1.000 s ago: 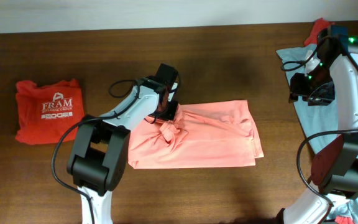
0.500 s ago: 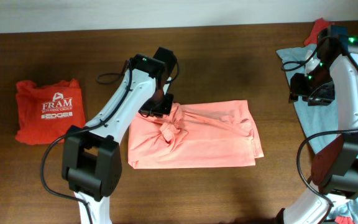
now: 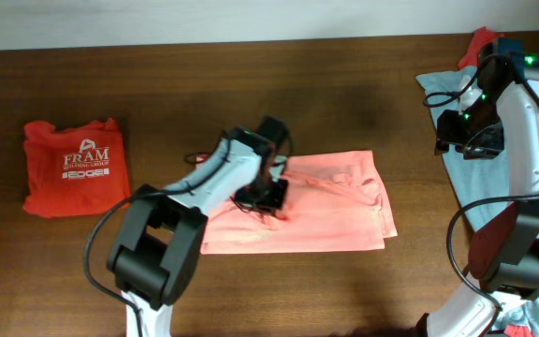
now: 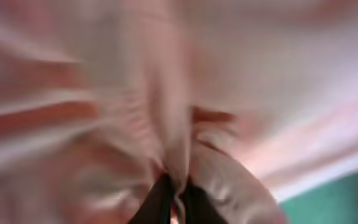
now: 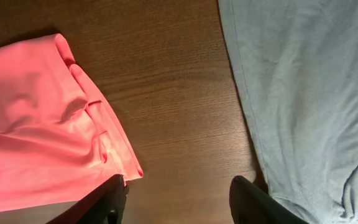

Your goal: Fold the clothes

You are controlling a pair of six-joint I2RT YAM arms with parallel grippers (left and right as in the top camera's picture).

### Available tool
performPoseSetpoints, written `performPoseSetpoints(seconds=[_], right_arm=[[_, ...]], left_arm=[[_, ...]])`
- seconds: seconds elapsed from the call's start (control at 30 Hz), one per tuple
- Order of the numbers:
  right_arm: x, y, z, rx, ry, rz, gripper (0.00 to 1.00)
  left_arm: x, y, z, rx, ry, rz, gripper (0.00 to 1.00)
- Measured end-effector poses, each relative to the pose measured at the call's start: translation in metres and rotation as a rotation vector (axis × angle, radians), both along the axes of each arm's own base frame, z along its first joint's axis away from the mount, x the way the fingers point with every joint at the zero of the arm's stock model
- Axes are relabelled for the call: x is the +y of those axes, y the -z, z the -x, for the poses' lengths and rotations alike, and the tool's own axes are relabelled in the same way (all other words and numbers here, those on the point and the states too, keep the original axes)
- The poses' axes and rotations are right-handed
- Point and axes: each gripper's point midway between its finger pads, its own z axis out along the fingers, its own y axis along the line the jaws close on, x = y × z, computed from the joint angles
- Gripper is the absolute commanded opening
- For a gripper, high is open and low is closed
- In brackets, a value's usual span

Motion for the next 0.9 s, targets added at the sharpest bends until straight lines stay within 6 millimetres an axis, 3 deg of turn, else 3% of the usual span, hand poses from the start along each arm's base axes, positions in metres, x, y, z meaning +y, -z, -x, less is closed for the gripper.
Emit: performPoseSetpoints(seconds=[0.07, 0.17, 0.3, 0.37, 0.47, 0.6, 0.7, 0.9], right_arm=[[0.000, 0.000, 0.000, 0.000, 0.000, 0.000, 0.59], [0.002, 0.000, 0.002, 0.006, -0.002, -0.013, 0.65], [0.020, -0.001, 0.003, 0.000, -0.072, -0.110, 0.75], [0.029, -0.002, 0.004, -0.004, -0.109, -0.164, 0.77], [0.043, 0.004, 0.009, 0.004, -0.165, -0.242, 0.81], [0.056, 0.029, 0.024, 0.056, -0.197, -0.326, 0.81], [0.067, 0.060, 0.039, 0.097, -0.205, -0.388, 0.82], [0.080, 0.105, 0.054, 0.096, -0.208, -0.453, 0.83]], left_arm=[[-0.010, 0.000, 0.007, -0.004, 0.037, 0.001, 0.17], [-0.018, 0.001, 0.012, -0.026, 0.082, -0.012, 0.17], [-0.009, 0.000, 0.010, -0.037, 0.084, -0.059, 0.17], [-0.004, -0.009, 0.004, -0.041, 0.072, -0.075, 0.17], [-0.003, -0.037, -0.029, -0.118, 0.035, -0.045, 0.21], [0.010, -0.089, -0.063, -0.235, -0.036, 0.008, 0.27], [0.027, -0.121, -0.070, -0.285, -0.080, 0.024, 0.27], [0.053, -0.123, -0.061, -0.247, -0.110, -0.046, 0.28]])
